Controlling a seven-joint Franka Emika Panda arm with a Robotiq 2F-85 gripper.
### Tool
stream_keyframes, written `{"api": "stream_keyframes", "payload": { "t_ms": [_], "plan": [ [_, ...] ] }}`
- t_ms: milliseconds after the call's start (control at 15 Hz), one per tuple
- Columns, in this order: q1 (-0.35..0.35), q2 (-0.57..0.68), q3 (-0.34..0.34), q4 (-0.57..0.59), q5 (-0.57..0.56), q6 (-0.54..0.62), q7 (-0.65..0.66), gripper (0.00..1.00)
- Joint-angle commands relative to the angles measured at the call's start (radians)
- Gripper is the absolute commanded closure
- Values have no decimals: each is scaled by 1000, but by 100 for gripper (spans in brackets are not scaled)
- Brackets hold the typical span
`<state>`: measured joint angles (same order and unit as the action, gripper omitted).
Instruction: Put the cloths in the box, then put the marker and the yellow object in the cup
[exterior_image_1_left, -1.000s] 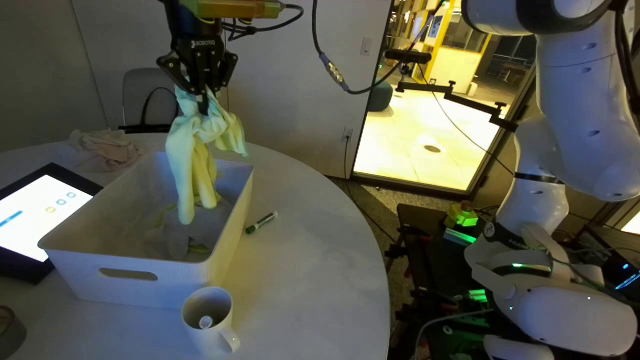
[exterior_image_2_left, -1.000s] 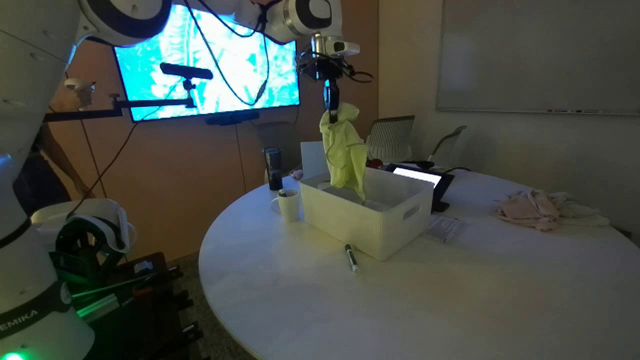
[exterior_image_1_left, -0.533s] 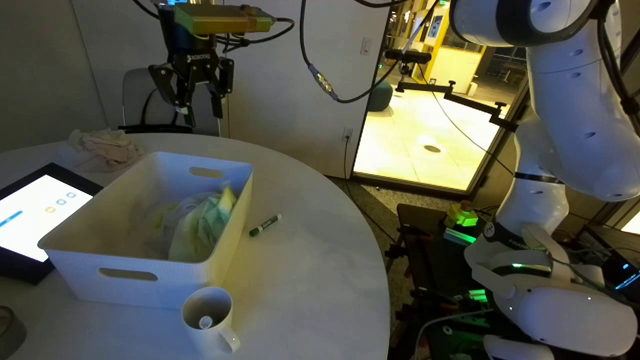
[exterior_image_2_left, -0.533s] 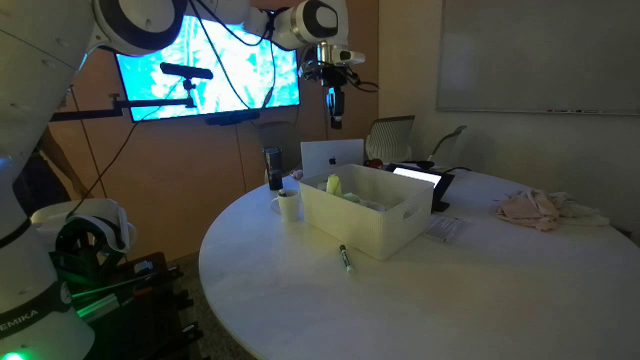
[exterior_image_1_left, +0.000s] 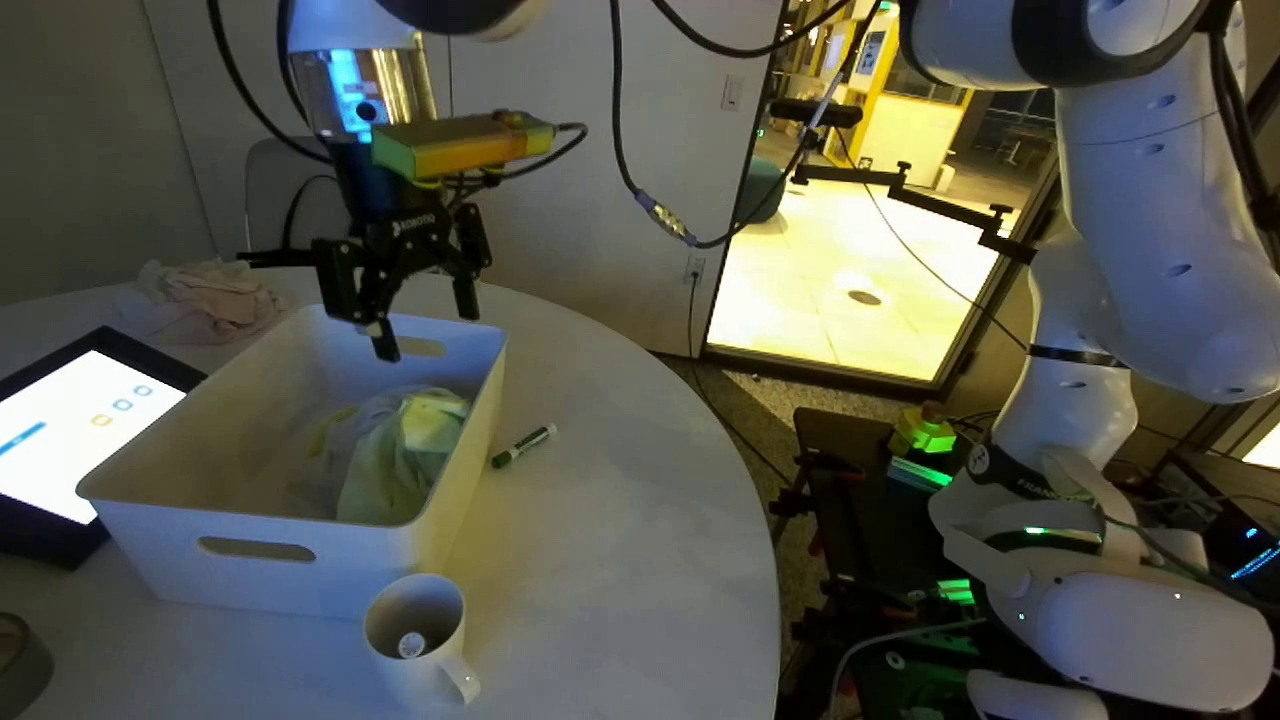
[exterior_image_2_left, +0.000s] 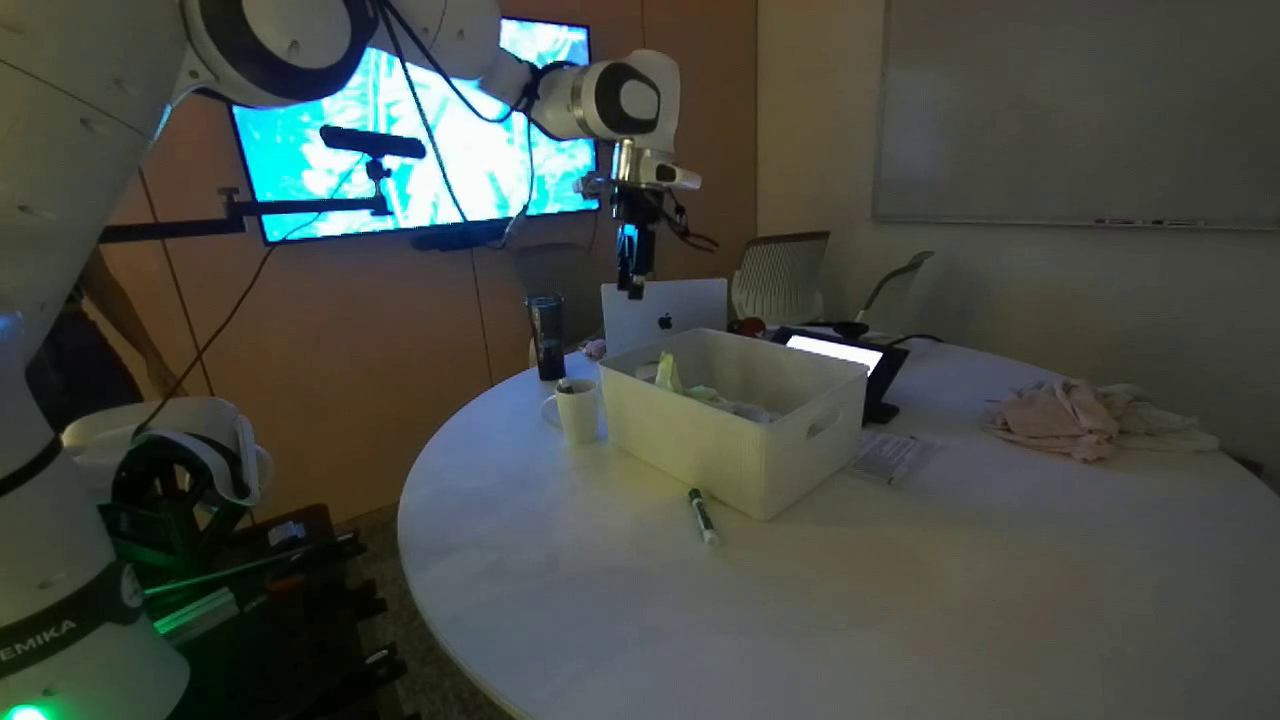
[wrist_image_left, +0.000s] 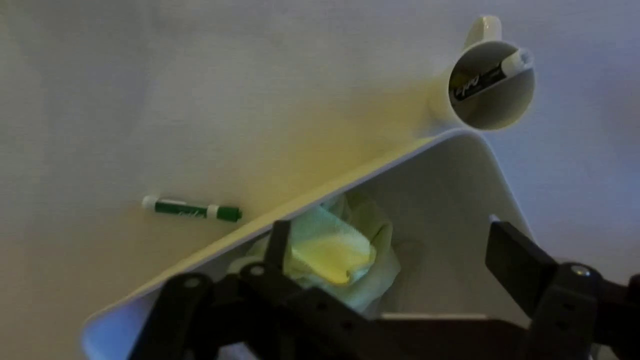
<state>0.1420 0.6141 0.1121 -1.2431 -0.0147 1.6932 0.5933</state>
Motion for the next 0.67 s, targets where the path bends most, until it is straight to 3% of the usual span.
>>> {"api": "stream_keyframes", "payload": {
  "t_ms": [0, 600],
  "plan": [
    [1, -88, -3, -244, 117, 150, -51, 0],
    [-40, -240, -12, -722, 424, 442, -101, 0]
  ]
}}
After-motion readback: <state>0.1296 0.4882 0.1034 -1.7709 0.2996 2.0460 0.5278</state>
